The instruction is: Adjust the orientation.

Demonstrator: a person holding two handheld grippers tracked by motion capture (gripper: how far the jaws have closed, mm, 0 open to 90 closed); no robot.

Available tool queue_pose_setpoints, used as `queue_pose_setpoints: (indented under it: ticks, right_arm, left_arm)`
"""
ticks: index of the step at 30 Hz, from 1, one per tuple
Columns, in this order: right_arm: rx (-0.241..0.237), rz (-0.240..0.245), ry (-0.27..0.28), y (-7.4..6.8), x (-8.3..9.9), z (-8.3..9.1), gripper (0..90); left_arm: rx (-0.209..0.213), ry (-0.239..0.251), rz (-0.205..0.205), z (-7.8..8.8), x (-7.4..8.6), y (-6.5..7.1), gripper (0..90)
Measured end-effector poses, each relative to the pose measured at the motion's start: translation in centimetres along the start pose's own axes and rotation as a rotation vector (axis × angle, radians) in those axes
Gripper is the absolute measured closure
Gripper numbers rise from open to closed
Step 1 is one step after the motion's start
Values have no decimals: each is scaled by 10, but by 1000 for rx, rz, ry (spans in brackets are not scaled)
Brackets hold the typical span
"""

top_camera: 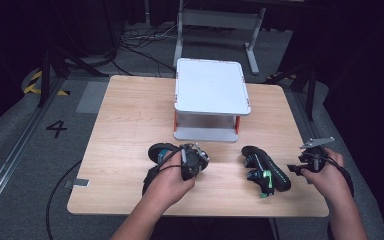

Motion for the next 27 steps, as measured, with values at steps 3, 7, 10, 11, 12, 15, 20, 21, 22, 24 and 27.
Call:
queue_pose_setpoints:
  ticks: [3, 7, 10, 11, 12, 15, 20, 21, 22, 24, 27]
  right_arm:
    - [4, -9, 5, 2, 4, 3, 402]
    - [11, -21, 0, 5, 9, 5, 401]
    - [10, -22, -4, 5, 10, 4, 401]
    - [9, -22, -4, 5, 10, 4, 400]
    - [7, -22, -3, 4, 10, 4, 401]
    - [6, -22, -3, 4, 10, 3, 400]
    - [7, -30, 9, 5, 8, 5, 399]
    - [9, -30, 12, 5, 8, 6, 399]
    - [9, -26, 16, 6, 7, 6, 398]
    - [7, -28, 16, 6, 7, 6, 397]
    - [6, -28, 14, 6, 6, 5, 397]
  left_arm:
    - [-12, 6, -8, -9, -6, -3, 871]
    - [-92, 92, 6, -11, -14, -16, 855]
    - [-118, 111, 10, -14, -17, -21, 844]
    - [-118, 107, 16, -15, -18, -23, 845]
    - [-121, 110, 23, -16, -20, -24, 845]
    - [-128, 119, 41, -18, -25, -29, 816]
    - [-112, 109, 60, -22, -28, -35, 736]
    - [-117, 109, 63, -21, -28, -35, 707]
    - [-126, 114, 69, -21, -27, -35, 663]
    - [-142, 117, 76, -20, -27, -36, 587]
    - [-174, 130, 91, -19, -30, -37, 440]
Point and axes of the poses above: each handheld gripper's, and its own axes: z roughly backward along the jaws, x roughly out of its underside, y roughly to its right, the point moved 3 cm from there along -z, roughly forward along the jaws, and after that the axes turned 13 degrees about y, right-handed, at the moved point
